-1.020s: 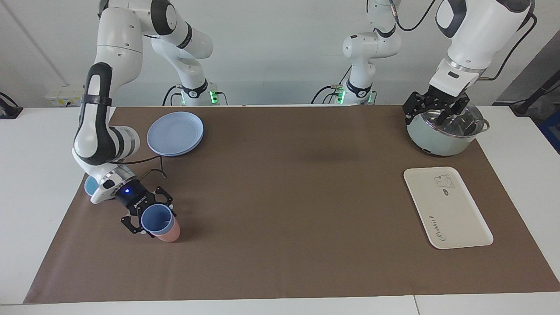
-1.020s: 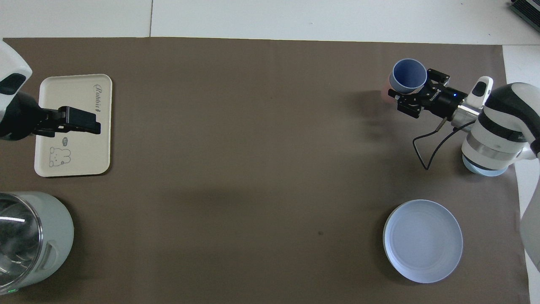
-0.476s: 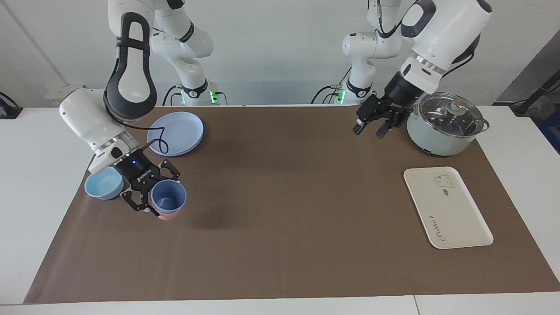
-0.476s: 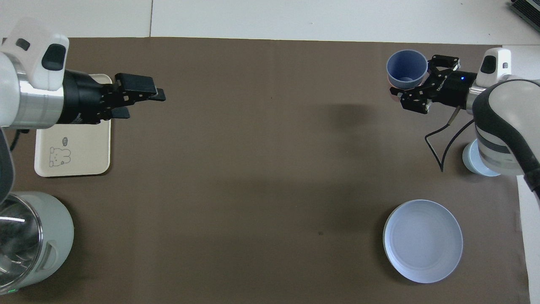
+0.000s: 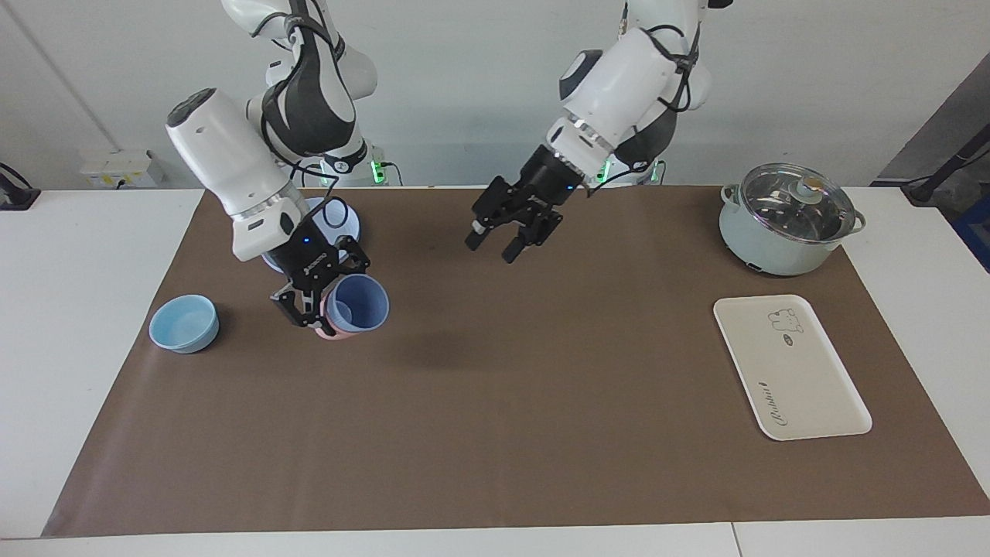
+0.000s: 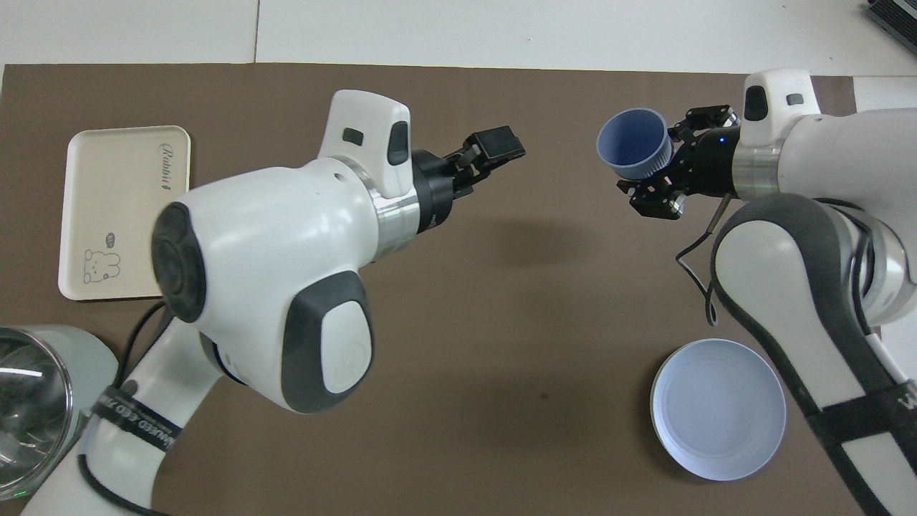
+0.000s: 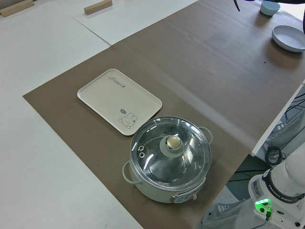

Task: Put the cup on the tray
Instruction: 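Carry the cup toward center while the left gripper reaches toward it, then grasp the cup rim with the left gripper from the right gripper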

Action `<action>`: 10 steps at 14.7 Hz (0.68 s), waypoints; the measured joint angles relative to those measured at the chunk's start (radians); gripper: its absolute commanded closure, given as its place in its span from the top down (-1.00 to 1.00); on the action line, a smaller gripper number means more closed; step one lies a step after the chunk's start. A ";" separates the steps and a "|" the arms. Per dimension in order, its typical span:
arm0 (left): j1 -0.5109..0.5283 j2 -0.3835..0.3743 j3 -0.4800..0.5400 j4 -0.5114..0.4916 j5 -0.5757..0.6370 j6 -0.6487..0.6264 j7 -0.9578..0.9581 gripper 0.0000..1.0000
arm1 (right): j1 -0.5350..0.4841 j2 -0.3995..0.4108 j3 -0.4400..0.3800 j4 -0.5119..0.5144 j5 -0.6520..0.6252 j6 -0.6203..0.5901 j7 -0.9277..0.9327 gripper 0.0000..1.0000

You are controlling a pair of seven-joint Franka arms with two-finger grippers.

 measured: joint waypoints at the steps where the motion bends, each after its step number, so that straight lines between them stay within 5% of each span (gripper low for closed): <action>1: -0.024 0.028 0.000 0.009 -0.003 0.033 -0.011 0.47 | 0.023 -0.008 0.000 0.000 -0.034 -0.013 0.038 -1.00; 10: -0.082 0.113 0.003 0.064 -0.007 0.089 -0.027 0.10 | 0.098 -0.013 0.001 -0.001 -0.192 -0.033 0.119 -1.00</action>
